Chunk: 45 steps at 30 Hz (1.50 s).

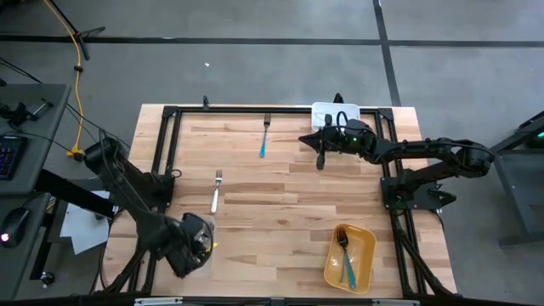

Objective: Sort silverware by color (type)
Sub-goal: Put the pink fork into the transparent bin, then put the blue fork into the yellow bin

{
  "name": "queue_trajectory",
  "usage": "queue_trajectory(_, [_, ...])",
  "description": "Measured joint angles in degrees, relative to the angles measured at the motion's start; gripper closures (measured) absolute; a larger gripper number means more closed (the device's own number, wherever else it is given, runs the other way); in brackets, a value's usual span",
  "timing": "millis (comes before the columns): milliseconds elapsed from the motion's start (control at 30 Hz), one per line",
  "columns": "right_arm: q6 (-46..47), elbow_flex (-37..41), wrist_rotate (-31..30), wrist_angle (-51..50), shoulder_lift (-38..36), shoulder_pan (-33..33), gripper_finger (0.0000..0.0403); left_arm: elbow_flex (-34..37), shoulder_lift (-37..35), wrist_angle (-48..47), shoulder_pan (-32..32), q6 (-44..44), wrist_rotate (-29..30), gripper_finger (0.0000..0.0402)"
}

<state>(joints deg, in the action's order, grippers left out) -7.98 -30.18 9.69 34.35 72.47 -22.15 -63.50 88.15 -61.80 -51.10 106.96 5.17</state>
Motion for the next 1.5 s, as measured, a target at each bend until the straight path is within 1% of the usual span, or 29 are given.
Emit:
queue_trajectory(100, [0.40,-1.18,0.02,-2.00,-0.02,0.02,0.0403,-0.14,-3.64,-0.29,2.51,-8.05,8.37,0.0238])
queue_trajectory(200, [0.63,-2.09,0.04,-4.77,0.00,0.20,0.0403,-0.14,-6.84,-1.73,7.42,-18.11,15.27,0.0253])
queue_trajectory(333, [2.03,-2.84,0.24,-6.18,0.00,0.27,0.0403,-0.14,-9.07,-1.06,17.48,-35.91,20.35,0.0282])
queue_trajectory(433, [2.57,-2.84,0.24,-7.38,0.00,0.35,0.0403,-0.10,-9.28,1.87,26.13,-49.19,24.13,0.0306])
queue_trajectory(500, [2.49,-2.84,0.24,-8.59,-0.01,0.35,0.0403,0.08,-9.26,6.73,32.13,-58.40,24.03,0.0322])
queue_trajectory(567, [1.89,-2.84,0.24,-9.48,0.00,0.34,0.0403,1.42,-9.28,14.45,37.51,-67.79,21.43,0.0337])
queue_trajectory(633, [1.65,-2.84,0.22,-9.91,0.00,0.33,0.0403,3.41,-9.17,22.12,42.35,-75.57,16.53,0.0352])
queue_trajectory(700, [1.62,-2.84,0.22,-10.00,0.00,0.33,0.0403,5.29,-9.15,29.01,47.24,-81.04,11.22,0.0366])
queue_trajectory(767, [1.60,-2.84,0.22,-10.21,0.00,0.33,0.0403,7.11,-8.27,35.29,52.59,-84.54,7.01,0.0378])
queue_trajectory(800, [1.56,-2.84,0.22,-10.22,0.00,0.33,0.0403,7.77,-7.68,36.83,55.49,-85.56,5.32,0.0384])
queue_trajectory(900, [1.29,-2.84,0.22,-10.60,0.00,0.28,0.0403,7.76,-4.77,42.59,63.19,-88.41,1.65,0.0394])
queue_trajectory(1000, [0.20,-2.84,0.20,-11.35,-0.02,0.26,0.0403,7.84,-1.08,47.54,68.17,-90.78,-0.58,0.0390])
queue_trajectory(1167, [-0.01,-2.84,0.17,-11.97,-0.02,-0.12,0.0403,7.71,5.22,54.00,73.36,-92.66,-1.15,0.0351])
queue_trajectory(1333, [0.16,-2.84,-0.02,-12.06,-0.02,-0.74,0.0403,4.22,11.88,52.14,77.68,-92.13,-3.51,0.0297])
queue_trajectory(1500, [0.23,-2.84,0.00,-12.38,-0.02,-0.74,0.0403,-0.64,17.77,52.04,79.96,-92.50,-3.17,0.0248])
